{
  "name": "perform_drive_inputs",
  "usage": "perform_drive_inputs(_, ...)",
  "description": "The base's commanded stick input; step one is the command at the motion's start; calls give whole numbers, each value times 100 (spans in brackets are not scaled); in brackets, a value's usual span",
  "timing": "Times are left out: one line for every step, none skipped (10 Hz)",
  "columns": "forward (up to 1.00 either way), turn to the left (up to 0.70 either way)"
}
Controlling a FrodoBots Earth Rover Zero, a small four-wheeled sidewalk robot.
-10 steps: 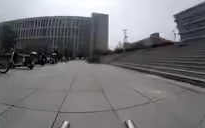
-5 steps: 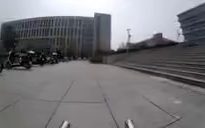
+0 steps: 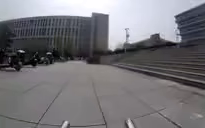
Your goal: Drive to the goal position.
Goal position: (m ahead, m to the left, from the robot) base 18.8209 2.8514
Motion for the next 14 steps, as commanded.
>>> perform_drive_inputs(100, 0)
perform_drive_inputs(100, 0)
perform_drive_inputs(100, 0)
perform_drive_inputs(100, 0)
perform_drive_inputs(100, 0)
perform_drive_inputs(100, 0)
perform_drive_inputs(100, 0)
perform_drive_inputs(100, 0)
perform_drive_inputs(100, 0)
perform_drive_inputs(100, 0)
perform_drive_inputs(100, 0)
perform_drive_inputs(100, 0)
perform_drive_inputs(100, 0)
perform_drive_inputs(100, 0)
